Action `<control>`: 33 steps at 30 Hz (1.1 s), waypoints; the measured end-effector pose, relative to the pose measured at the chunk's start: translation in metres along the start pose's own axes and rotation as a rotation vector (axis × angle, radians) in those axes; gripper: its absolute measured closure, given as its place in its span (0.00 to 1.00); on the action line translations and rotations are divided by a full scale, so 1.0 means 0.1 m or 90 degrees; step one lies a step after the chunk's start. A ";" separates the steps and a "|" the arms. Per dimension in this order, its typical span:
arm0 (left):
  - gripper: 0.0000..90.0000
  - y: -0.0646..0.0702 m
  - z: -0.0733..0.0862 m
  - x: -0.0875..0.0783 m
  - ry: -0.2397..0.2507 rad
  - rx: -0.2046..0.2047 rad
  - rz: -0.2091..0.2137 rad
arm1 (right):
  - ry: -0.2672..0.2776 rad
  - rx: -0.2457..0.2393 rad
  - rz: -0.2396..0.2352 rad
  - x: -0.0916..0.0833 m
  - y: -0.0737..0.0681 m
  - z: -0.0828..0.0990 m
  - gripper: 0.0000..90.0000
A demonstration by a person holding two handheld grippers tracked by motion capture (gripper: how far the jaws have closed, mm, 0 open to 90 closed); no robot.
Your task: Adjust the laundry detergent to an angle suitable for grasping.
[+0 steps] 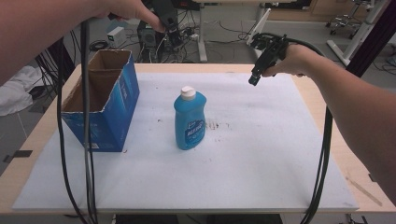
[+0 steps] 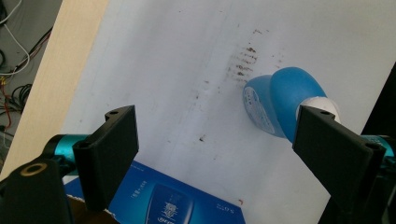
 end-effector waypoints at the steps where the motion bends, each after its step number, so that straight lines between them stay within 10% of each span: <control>1: 0.16 0.00 0.00 0.00 -0.001 0.001 -0.002 | 0.000 0.000 0.000 0.00 0.00 0.00 0.14; 33: 0.16 0.03 -0.01 -0.05 0.008 0.001 -0.001 | 0.006 -0.004 -0.002 0.00 0.04 0.00 0.14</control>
Point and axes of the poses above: each handheld gripper's, and its own axes: x roughly forward along the jaws, z roughly out of its underside, y roughly to its right, the point moved 8 cm from there along x, roughly forward along the jaws, and after that the axes turned 5 degrees about -y, right-handed, at the moved point
